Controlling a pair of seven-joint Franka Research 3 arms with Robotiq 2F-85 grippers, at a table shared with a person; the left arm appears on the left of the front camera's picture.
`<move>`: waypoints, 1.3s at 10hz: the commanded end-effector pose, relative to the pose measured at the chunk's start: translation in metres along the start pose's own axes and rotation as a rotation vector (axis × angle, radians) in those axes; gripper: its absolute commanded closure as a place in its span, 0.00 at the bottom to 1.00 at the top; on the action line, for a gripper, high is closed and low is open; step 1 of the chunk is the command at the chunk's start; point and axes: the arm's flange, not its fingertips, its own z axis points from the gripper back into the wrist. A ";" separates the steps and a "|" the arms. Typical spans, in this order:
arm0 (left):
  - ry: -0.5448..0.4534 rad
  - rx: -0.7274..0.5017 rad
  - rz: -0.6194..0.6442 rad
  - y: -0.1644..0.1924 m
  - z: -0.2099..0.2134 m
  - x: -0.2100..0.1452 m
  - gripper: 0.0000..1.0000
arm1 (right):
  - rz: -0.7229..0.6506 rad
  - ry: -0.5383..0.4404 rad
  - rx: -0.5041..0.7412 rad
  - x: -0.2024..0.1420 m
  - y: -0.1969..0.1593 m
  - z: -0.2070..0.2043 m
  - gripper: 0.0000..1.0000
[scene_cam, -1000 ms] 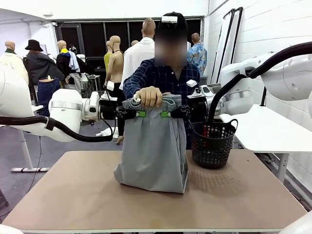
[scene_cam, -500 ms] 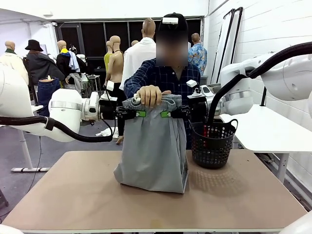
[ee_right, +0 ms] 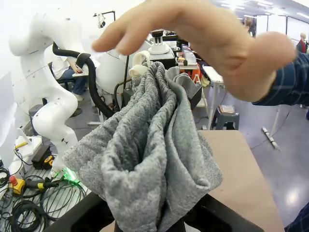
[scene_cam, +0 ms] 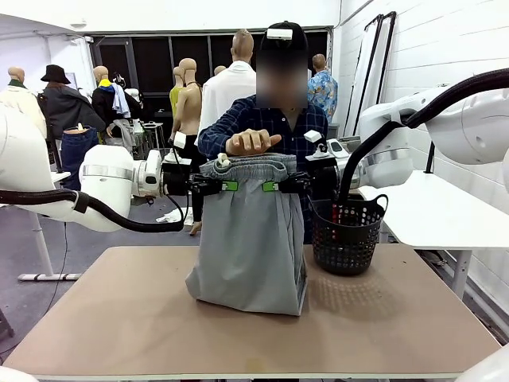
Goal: Fold the training pants.
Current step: Fold the Training pants in half.
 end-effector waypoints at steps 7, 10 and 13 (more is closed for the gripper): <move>-0.011 -0.009 -0.022 -0.004 0.002 0.000 1.00 | 0.005 -0.001 0.001 0.003 0.001 0.000 1.00; -0.011 -0.009 -0.022 -0.004 0.002 0.000 1.00 | 0.005 -0.001 0.001 0.003 0.001 0.000 1.00; -0.011 -0.009 -0.022 -0.004 0.002 0.000 1.00 | 0.005 -0.001 0.001 0.003 0.001 0.000 1.00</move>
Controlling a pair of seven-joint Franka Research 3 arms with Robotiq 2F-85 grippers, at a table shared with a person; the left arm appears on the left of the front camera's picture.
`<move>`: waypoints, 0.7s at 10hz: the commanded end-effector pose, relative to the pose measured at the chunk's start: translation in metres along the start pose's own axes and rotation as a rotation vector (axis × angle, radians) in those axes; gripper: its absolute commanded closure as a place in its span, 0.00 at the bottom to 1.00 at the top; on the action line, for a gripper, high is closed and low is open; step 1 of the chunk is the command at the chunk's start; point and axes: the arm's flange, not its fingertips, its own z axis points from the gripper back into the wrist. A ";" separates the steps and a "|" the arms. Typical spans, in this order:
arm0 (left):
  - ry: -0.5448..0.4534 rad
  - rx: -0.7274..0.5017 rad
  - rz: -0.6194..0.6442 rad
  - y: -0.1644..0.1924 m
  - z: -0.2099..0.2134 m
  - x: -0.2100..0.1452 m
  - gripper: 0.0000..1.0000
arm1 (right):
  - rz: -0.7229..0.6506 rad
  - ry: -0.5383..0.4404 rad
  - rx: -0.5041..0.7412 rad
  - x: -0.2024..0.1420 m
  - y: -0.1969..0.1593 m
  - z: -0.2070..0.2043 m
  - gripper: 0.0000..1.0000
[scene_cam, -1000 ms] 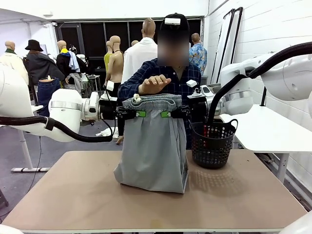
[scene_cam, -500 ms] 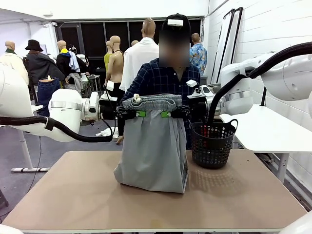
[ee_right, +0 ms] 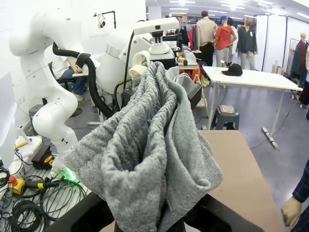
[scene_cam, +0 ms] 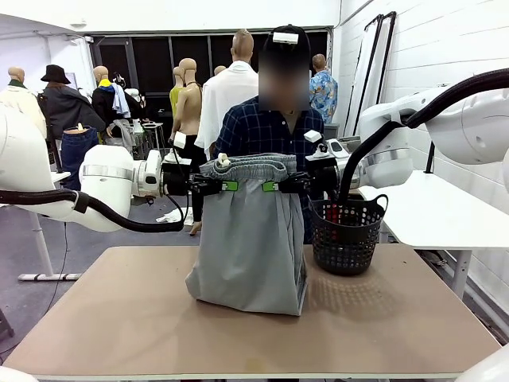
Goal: Fold the training pants.
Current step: Fold the Training pants in half.
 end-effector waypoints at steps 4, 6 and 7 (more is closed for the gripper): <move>-0.011 -0.009 -0.022 -0.004 0.002 0.000 1.00 | 0.005 -0.001 0.001 0.003 0.001 0.000 1.00; -0.011 -0.009 -0.022 -0.004 0.002 0.000 1.00 | 0.005 -0.001 0.001 0.003 0.001 0.000 1.00; -0.011 -0.009 -0.022 -0.004 0.002 0.000 1.00 | 0.005 -0.001 0.001 0.003 0.001 0.000 1.00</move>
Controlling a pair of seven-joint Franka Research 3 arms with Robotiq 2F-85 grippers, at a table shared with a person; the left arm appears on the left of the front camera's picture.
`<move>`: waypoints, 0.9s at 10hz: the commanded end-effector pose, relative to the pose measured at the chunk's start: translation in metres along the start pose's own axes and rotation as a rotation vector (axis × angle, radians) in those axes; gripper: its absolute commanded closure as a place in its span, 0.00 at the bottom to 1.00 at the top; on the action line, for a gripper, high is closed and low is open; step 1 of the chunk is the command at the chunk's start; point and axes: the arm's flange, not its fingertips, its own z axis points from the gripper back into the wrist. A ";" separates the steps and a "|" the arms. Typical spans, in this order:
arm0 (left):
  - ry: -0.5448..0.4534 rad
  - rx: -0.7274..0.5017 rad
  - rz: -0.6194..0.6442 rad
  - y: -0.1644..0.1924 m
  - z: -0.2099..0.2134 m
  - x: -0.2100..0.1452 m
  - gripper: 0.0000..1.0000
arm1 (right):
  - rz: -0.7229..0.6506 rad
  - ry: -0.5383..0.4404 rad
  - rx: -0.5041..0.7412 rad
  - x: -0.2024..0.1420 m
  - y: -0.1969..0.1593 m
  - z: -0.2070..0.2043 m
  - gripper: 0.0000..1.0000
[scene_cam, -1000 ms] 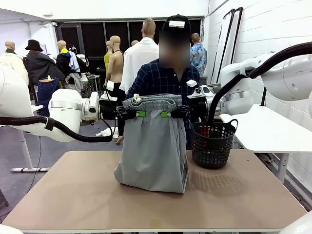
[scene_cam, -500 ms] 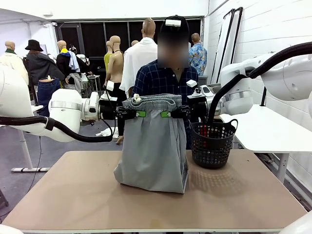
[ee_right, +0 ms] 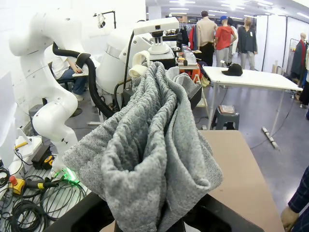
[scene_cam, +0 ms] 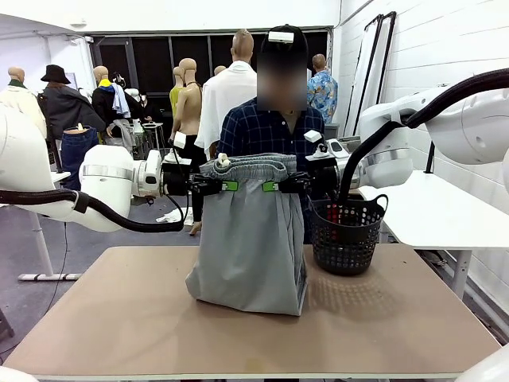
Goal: Fold the training pants.
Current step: Fold the Training pants in half.
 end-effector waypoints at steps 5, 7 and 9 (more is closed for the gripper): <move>-0.011 -0.009 -0.022 -0.004 0.002 0.000 1.00 | 0.005 -0.001 0.001 0.003 0.001 0.000 1.00; -0.011 -0.009 -0.022 -0.004 0.002 0.000 1.00 | 0.005 -0.001 0.001 0.003 0.001 0.000 1.00; -0.011 -0.009 -0.022 -0.004 0.002 0.000 1.00 | 0.005 -0.001 0.001 0.003 0.001 0.000 1.00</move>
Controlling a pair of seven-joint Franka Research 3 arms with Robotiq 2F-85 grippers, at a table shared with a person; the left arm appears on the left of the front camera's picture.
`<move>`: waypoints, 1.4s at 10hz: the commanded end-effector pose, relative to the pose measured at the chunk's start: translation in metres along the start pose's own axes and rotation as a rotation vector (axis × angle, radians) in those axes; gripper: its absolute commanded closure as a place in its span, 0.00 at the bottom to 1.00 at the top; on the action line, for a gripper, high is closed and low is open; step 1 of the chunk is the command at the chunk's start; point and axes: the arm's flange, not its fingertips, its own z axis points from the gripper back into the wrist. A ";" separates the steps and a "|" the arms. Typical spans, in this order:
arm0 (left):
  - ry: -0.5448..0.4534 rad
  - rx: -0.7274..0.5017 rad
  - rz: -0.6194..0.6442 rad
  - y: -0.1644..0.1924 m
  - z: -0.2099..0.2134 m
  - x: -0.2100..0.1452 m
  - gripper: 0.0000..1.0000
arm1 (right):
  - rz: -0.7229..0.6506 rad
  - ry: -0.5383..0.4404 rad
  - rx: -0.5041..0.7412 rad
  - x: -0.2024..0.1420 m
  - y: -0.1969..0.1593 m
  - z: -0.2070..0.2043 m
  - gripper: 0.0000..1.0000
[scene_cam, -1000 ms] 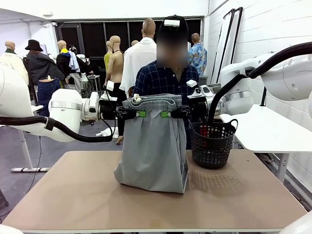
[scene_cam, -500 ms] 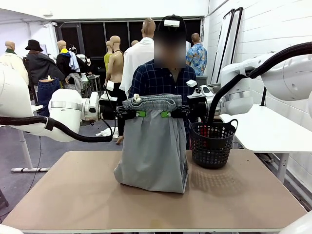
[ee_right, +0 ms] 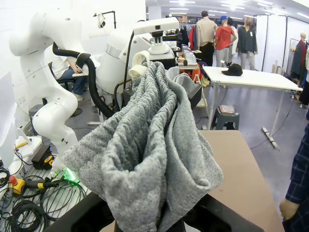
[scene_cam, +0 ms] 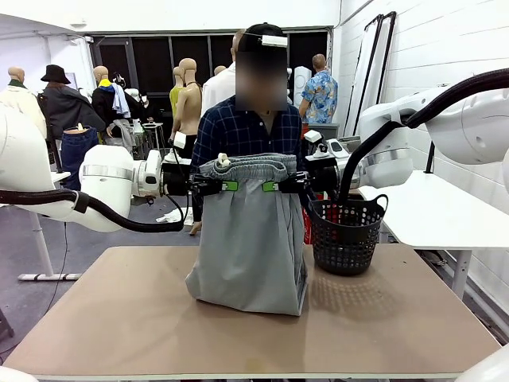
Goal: Fold the training pants.
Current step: Fold the Training pants in half.
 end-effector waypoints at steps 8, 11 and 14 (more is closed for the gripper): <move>0.079 0.081 0.066 -0.018 0.015 0.006 1.00 | -0.045 -0.003 0.061 -0.005 -0.011 -0.010 1.00; 0.115 0.108 0.163 -0.034 0.025 -0.005 1.00 | -0.085 0.013 0.088 -0.010 -0.017 -0.018 1.00; 0.088 0.117 0.273 -0.025 0.030 -0.020 1.00 | -0.127 0.025 0.075 -0.008 -0.025 -0.021 1.00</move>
